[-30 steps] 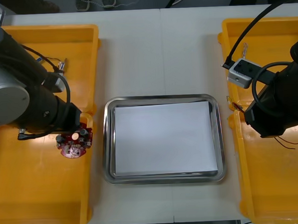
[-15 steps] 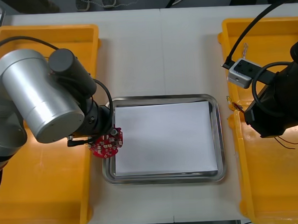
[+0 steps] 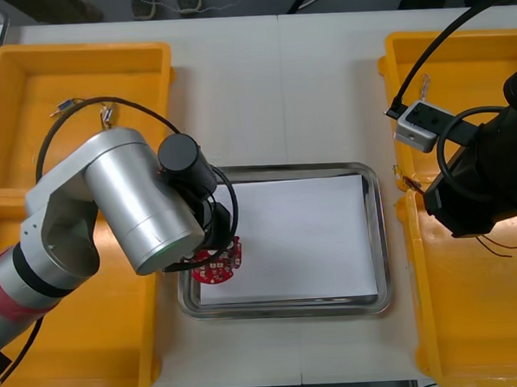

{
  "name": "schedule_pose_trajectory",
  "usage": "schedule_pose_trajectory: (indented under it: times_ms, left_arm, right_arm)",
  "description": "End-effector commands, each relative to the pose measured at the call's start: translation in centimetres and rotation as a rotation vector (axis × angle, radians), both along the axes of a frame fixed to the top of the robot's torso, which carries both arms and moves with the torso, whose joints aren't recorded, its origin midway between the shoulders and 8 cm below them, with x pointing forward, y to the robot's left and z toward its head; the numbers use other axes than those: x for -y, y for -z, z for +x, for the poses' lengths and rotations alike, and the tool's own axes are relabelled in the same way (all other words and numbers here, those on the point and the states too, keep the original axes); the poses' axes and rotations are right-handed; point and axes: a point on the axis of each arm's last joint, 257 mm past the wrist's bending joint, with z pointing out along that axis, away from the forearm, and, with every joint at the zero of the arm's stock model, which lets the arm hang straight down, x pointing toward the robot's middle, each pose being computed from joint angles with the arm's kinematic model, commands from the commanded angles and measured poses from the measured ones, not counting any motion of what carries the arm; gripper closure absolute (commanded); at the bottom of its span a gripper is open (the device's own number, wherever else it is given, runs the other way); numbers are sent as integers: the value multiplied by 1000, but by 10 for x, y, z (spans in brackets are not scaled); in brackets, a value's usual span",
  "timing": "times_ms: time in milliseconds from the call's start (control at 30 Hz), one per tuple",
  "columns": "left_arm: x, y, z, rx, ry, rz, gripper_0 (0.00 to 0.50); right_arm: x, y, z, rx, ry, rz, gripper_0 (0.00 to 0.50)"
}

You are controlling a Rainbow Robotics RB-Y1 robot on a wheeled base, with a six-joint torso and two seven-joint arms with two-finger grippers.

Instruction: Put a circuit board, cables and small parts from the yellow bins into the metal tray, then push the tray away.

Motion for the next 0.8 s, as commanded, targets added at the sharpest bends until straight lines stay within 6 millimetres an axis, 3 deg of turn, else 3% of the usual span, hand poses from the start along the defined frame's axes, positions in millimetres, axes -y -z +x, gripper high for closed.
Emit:
schedule_pose_trajectory:
  times_ms: [33, 400, 733, 767, 800]
  left_arm:
    - [28, -4, 13, 44, -23, -62, 500]
    - [38, 18, 16, 49, -15, -65, 500]
    - [42, 22, 16, 48, -19, -75, 496]
    - [42, 22, 16, 48, -20, -75, 476]
    - [41, 22, 17, 48, -22, -75, 390]
  right_arm:
    - [8, -13, 3, 44, 22, -31, 500]
    - [10, -12, 3, 43, 25, -36, 500]
    - [10, -12, 2, 39, 28, -35, 500]
    - [10, -12, 3, 43, 29, -34, 500]
    - [10, -12, 3, 41, 28, -34, 500]
